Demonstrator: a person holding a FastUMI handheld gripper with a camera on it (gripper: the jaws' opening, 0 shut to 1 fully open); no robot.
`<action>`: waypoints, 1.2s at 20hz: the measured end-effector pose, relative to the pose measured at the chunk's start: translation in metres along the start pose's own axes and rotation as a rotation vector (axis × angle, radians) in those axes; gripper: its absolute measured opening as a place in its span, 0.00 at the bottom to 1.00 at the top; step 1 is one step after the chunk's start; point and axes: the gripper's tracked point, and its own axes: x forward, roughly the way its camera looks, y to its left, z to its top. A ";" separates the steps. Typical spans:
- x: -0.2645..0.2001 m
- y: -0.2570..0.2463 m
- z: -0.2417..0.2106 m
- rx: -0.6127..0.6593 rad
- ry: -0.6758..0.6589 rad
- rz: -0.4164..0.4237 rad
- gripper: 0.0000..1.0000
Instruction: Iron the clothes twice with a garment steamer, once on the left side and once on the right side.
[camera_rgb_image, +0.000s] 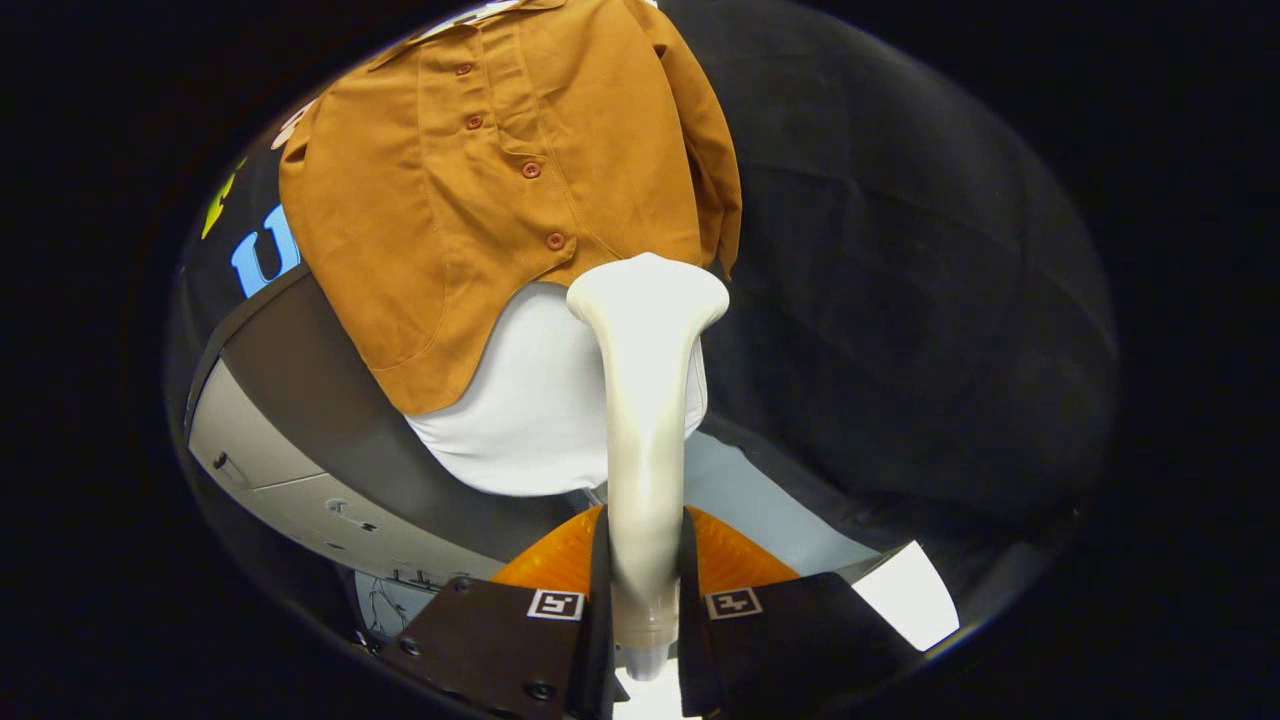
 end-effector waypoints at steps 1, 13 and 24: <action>-0.006 0.000 -0.002 -0.006 -0.009 0.006 0.29; -0.116 0.048 0.060 -0.096 -0.252 0.105 0.29; -0.197 0.155 0.186 -0.212 -0.521 0.174 0.29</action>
